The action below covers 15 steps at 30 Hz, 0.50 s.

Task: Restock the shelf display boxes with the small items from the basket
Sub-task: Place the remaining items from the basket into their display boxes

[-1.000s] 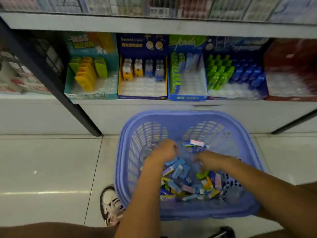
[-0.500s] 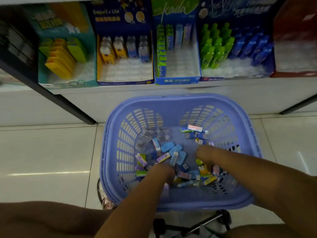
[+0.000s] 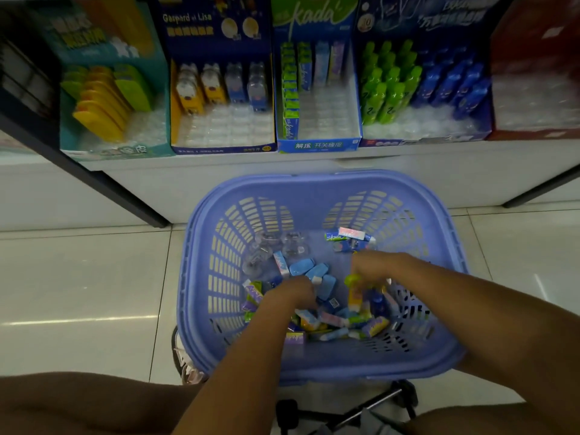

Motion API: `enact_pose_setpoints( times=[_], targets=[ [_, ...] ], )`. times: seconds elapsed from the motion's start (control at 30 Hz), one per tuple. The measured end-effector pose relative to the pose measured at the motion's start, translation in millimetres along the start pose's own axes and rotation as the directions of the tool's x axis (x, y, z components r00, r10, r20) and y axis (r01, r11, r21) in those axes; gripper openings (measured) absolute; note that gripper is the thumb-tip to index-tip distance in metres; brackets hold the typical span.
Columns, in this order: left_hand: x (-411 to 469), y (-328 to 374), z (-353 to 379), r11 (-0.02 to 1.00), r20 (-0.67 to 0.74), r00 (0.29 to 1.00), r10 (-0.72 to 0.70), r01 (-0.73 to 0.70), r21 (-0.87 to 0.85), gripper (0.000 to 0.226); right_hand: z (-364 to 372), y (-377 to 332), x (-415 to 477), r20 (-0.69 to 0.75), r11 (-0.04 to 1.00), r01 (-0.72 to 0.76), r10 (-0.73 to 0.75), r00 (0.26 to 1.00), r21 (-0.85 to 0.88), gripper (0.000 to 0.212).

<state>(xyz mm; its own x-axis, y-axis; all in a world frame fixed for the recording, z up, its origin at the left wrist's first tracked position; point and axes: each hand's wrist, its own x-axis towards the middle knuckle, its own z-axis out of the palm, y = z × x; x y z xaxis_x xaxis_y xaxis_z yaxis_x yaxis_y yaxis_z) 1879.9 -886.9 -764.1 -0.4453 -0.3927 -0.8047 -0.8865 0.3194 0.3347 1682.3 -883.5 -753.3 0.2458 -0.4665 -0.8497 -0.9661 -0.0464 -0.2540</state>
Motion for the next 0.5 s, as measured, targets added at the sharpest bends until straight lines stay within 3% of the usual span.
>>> enact_pose_setpoints(
  times=[0.1,0.2,0.27,0.37,0.5],
  targets=[
    [-10.4,-0.7,-22.8,0.936,-0.083,0.995,0.048,-0.074,-0.344,0.05,-26.1,-9.1,-11.7,-0.243,0.923,0.072,0.024,0.97,0.378,0.054],
    [-35.0,2.2,-50.7,0.635,-0.164,0.983,0.085,-0.18,-0.751,0.037,-50.7,-30.0,-31.3,-0.329,0.809,0.191,0.003,0.944,0.556,0.043],
    [-54.3,-1.3,-72.0,0.522,-0.224,0.971,0.078,-0.231,-0.821,0.033,-63.1,-44.1,-43.4,-0.409,0.701,0.307,-0.024,0.912,0.644,0.035],
    [-86.2,-12.2,-100.9,0.39,-0.324,0.945,0.044,-0.315,-0.865,0.021,-81.4,-66.3,-63.3,-0.496,0.368,0.47,-0.027,0.868,0.802,0.025],
    [-128.0,-22.6,-131.8,0.17,-0.522,0.851,-0.065,-0.506,-0.846,0.019,-108.1,-102.8,-85.2,-0.585,0.208,0.585,-0.064,0.808,0.784,0.038]
  ],
)
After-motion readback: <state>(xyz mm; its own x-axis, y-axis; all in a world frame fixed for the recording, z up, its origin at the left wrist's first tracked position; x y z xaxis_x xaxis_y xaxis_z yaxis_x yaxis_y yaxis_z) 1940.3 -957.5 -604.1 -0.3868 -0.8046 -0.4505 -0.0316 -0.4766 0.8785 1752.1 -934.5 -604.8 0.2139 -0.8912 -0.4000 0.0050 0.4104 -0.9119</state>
